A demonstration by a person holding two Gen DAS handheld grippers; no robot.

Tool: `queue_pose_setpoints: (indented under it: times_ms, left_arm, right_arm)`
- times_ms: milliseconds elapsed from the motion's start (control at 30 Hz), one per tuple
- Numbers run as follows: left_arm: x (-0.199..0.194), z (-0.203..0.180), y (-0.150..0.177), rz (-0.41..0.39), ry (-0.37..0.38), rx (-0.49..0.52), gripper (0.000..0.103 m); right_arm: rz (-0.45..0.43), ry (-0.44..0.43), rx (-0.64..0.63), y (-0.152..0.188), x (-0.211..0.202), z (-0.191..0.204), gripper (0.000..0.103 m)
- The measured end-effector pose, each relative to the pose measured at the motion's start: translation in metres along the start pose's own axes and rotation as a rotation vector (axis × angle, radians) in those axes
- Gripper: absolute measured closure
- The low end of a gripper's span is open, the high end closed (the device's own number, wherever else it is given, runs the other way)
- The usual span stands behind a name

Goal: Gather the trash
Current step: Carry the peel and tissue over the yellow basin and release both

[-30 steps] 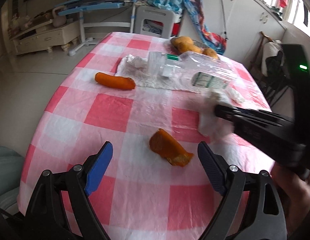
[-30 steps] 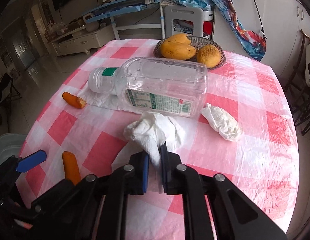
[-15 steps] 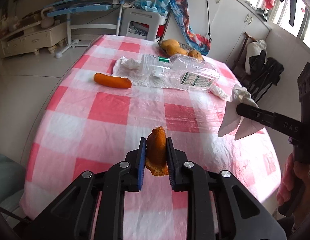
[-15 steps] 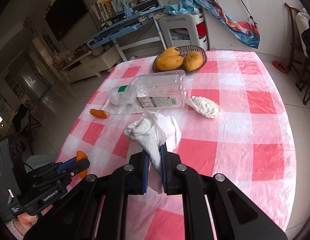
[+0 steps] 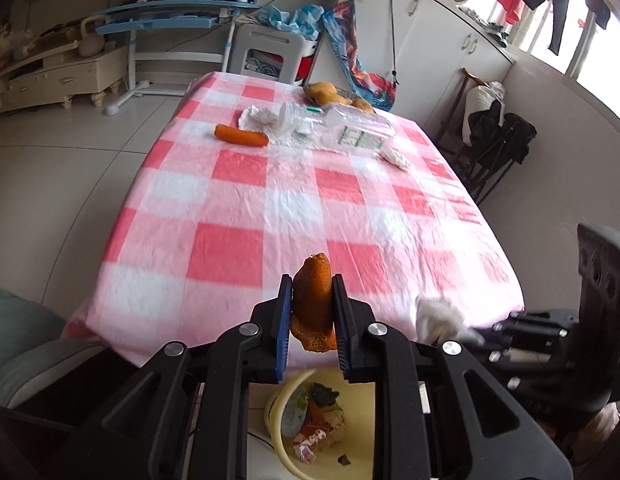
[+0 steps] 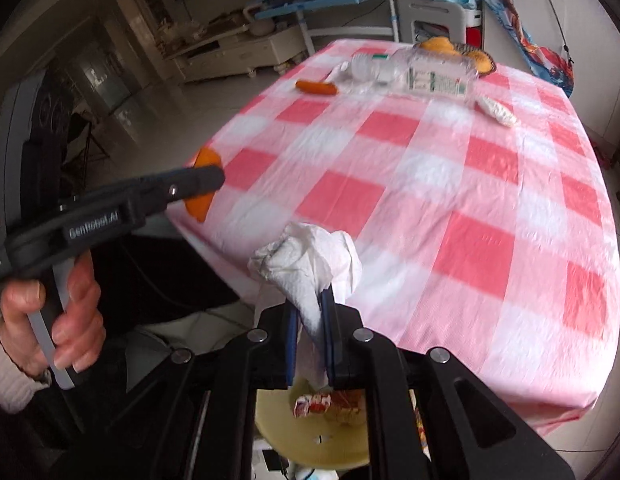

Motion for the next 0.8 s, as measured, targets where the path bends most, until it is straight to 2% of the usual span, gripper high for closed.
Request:
queue_pose_setpoints:
  times_ms: [67, 133, 167, 367, 433, 500, 567, 633, 700, 800]
  left_arm:
    - [-0.004, -0.004, 0.01, 0.016, 0.008, 0.009, 0.084]
    - [-0.009, -0.008, 0.021, 0.033, 0.017, 0.018, 0.084]
    - [-0.011, -0.01, 0.026, 0.042, 0.023, 0.018, 0.084]
    - [-0.015, -0.025, 0.061, 0.121, 0.048, 0.084, 0.084]
    - [-0.01, -0.03, 0.074, 0.186, 0.063, 0.119, 0.084]
    - [-0.007, -0.034, 0.083, 0.229, 0.058, 0.163, 0.083]
    - [-0.011, -0.035, 0.082, 0.208, 0.052, 0.181, 0.08]
    - [-0.019, -0.034, 0.074, 0.166, 0.055, 0.178, 0.06]
    - [-0.028, -0.032, 0.066, 0.108, 0.039, 0.174, 0.047]
    - [-0.034, -0.026, 0.057, 0.053, -0.002, 0.163, 0.042]
  right_arm:
    - [0.039, 0.012, -0.004, 0.015, 0.0, 0.003, 0.082]
    - [0.017, 0.044, 0.008, 0.021, -0.007, 0.004, 0.046]
    - [-0.021, 0.055, 0.019, 0.019, -0.014, 0.003, 0.041]
    - [-0.183, 0.091, 0.149, 0.01, -0.035, -0.018, 0.038]
    - [-0.252, 0.101, 0.161, 0.005, -0.043, -0.019, 0.031]
    - [-0.308, 0.114, 0.179, 0.002, -0.05, -0.022, 0.029]
    - [-0.347, 0.131, 0.202, 0.0, -0.055, -0.027, 0.028]
    - [-0.378, 0.162, 0.218, 0.0, -0.06, -0.031, 0.024]
    - [-0.394, 0.192, 0.229, -0.001, -0.062, -0.036, 0.022]
    - [-0.385, 0.233, 0.229, 0.0, -0.059, -0.039, 0.018]
Point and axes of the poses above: each gripper's, at about its wrist camera, not at the fingertips, and x roughly the way its jaws point, z to its left, y to its underside, the point moved 2 cm from there along x, roughly the way its jaws point, and after that the axes turned 12 degrees about -z, right-handed, at the moved point
